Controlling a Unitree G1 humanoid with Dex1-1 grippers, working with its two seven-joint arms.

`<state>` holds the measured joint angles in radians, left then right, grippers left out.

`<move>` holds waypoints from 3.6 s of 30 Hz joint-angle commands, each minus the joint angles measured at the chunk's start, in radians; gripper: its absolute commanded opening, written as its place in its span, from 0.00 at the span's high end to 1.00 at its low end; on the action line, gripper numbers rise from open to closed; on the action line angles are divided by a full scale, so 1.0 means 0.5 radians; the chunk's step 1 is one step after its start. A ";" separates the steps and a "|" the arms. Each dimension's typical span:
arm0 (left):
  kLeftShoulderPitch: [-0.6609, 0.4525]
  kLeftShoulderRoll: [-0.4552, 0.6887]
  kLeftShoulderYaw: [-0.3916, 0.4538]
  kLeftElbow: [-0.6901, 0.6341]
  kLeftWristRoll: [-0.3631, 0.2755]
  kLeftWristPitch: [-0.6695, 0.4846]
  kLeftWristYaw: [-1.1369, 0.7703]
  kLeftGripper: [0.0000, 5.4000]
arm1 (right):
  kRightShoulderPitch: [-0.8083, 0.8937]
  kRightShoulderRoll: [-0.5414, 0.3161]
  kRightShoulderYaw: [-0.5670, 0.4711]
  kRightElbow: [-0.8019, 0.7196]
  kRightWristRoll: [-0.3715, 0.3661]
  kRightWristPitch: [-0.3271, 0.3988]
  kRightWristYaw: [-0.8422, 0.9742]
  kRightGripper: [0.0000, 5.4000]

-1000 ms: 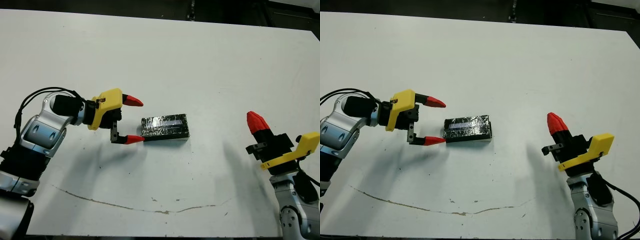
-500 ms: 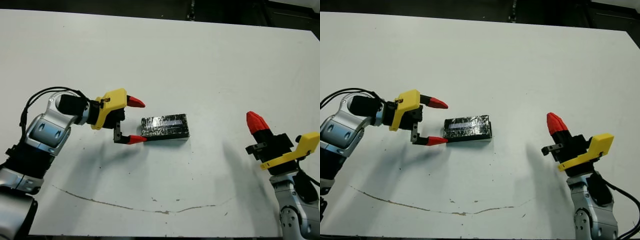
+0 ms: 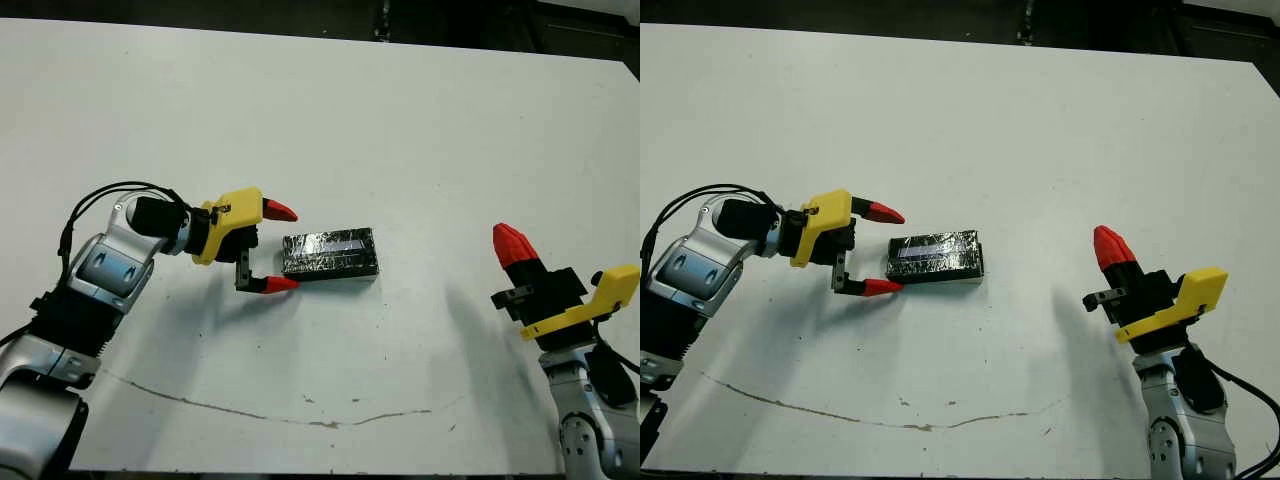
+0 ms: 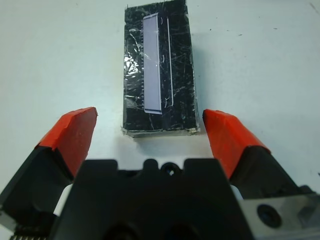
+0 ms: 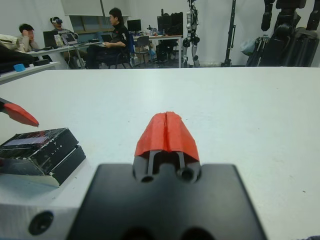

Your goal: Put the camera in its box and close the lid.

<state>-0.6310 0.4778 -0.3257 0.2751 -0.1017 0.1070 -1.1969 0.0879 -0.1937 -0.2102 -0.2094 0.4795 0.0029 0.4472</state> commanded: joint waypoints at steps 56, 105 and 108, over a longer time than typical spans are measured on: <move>-0.051 -0.082 0.010 0.068 -0.122 0.251 -0.178 0.41 | 0.030 -0.012 0.001 0.004 -0.009 0.033 -0.008 1.00; -0.373 -0.260 -0.416 -0.001 0.303 0.455 -0.275 0.41 | 0.039 -0.005 0.015 -0.014 -0.020 0.039 -0.016 1.00; -0.366 -0.247 -0.418 -0.041 0.305 0.505 -0.298 0.41 | 0.043 -0.001 0.019 -0.016 -0.028 0.030 -0.022 1.00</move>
<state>-0.8260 0.4012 -0.4844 0.2826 0.0582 0.3610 -1.3296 0.0917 -0.1927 -0.1983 -0.2139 0.4685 0.0095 0.4429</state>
